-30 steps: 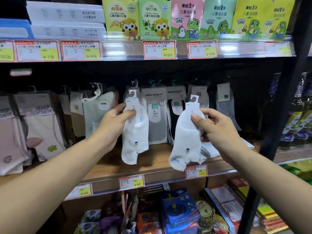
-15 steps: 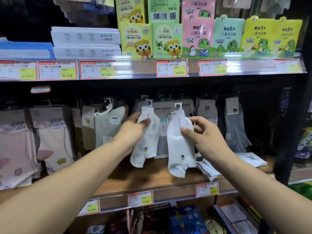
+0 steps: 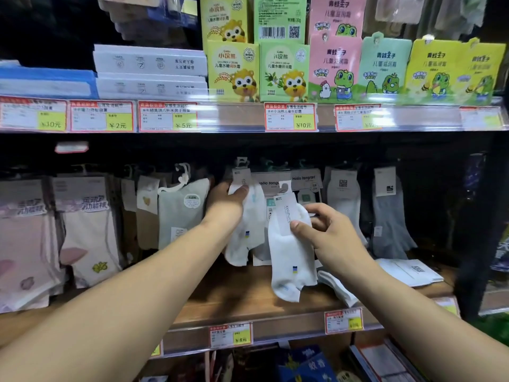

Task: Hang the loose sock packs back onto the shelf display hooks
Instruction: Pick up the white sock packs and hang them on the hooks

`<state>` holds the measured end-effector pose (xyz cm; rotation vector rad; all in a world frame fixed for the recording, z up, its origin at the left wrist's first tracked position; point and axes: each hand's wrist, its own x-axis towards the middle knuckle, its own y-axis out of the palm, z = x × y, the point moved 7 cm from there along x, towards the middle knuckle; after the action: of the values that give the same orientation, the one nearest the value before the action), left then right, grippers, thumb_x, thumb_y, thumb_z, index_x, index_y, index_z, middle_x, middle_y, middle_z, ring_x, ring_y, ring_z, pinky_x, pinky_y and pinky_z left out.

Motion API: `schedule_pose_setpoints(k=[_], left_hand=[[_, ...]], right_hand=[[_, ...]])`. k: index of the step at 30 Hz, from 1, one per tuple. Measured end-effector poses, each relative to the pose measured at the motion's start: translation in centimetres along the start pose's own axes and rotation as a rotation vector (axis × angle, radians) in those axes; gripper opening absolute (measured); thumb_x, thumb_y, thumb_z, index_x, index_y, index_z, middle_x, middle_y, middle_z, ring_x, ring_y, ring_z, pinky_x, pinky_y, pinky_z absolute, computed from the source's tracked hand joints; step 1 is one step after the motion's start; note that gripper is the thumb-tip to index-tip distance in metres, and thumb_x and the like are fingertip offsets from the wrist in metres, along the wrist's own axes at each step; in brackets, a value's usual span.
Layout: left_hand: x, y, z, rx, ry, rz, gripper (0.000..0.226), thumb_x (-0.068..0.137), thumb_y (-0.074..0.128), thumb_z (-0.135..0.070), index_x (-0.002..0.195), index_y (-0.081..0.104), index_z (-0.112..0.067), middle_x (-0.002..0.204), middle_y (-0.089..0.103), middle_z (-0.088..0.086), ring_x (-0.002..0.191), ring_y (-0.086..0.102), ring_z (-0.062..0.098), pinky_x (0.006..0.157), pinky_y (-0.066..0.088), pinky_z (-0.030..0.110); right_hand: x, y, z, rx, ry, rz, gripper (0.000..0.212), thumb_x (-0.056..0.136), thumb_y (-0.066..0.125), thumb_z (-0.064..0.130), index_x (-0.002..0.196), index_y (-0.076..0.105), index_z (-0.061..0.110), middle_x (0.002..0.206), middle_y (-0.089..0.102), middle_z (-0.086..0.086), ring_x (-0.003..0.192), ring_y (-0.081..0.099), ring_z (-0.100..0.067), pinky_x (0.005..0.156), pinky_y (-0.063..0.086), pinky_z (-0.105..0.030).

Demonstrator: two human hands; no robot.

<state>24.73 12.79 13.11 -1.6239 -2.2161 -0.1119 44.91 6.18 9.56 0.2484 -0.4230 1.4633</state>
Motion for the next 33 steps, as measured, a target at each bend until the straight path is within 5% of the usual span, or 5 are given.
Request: schedule_pose_setpoints(k=[6,11,21,26,33], left_hand=[[-0.8,-0.3,0.7,-0.018,-0.041,-0.003,0.036,0.098,0.052,-0.027,0.128,0.057,-0.007,0.116,0.064,0.008,0.092,0.056,0.023,0.075,0.037,0.026],[-2.7,-1.0,1.1,-0.162,-0.086,-0.047,0.023,0.094,0.048,-0.045,0.092,0.060,-0.025,0.085,0.063,-0.007,0.089,0.061,0.016,0.081,0.041,0.032],[-8.6,-2.9,1.9,-0.251,0.046,0.207,0.063,0.081,0.044,-0.066,0.140,0.046,-0.043,0.144,0.051,-0.022,0.135,0.042,0.000,0.117,0.027,0.036],[-10.1,-4.2,1.3,-0.172,0.100,0.245,0.038,0.096,0.039,-0.052,0.132,0.049,-0.051,0.138,0.056,-0.020,0.128,0.050,0.005,0.092,0.036,0.020],[-10.6,-4.5,0.9,-0.120,0.139,0.233,0.030,0.102,0.038,-0.034,0.118,0.064,-0.037,0.115,0.069,-0.009,0.100,0.063,0.000,0.093,0.048,0.029]], right_hand=[[0.6,1.2,-0.1,-0.009,0.005,0.004,0.018,0.091,0.069,0.010,0.109,0.068,0.016,0.097,0.078,-0.006,0.087,0.075,-0.020,0.077,0.060,-0.033],[1.8,2.5,0.1,0.033,0.020,-0.021,0.020,0.093,0.066,0.012,0.111,0.066,0.020,0.095,0.076,0.003,0.073,0.071,-0.006,0.059,0.054,-0.015],[5.3,5.7,0.9,-0.026,0.017,-0.075,0.013,0.094,0.062,0.019,0.100,0.065,0.031,0.094,0.073,-0.002,0.088,0.071,-0.025,0.081,0.058,-0.042],[6.8,7.2,1.0,-0.073,0.027,-0.096,0.017,0.091,0.063,0.024,0.107,0.066,0.026,0.106,0.072,-0.004,0.098,0.069,-0.025,0.090,0.057,-0.045],[6.8,8.5,-0.2,-0.096,0.088,-0.015,0.027,0.091,0.062,0.024,0.118,0.065,0.022,0.112,0.070,-0.012,0.100,0.069,-0.032,0.091,0.056,-0.046]])
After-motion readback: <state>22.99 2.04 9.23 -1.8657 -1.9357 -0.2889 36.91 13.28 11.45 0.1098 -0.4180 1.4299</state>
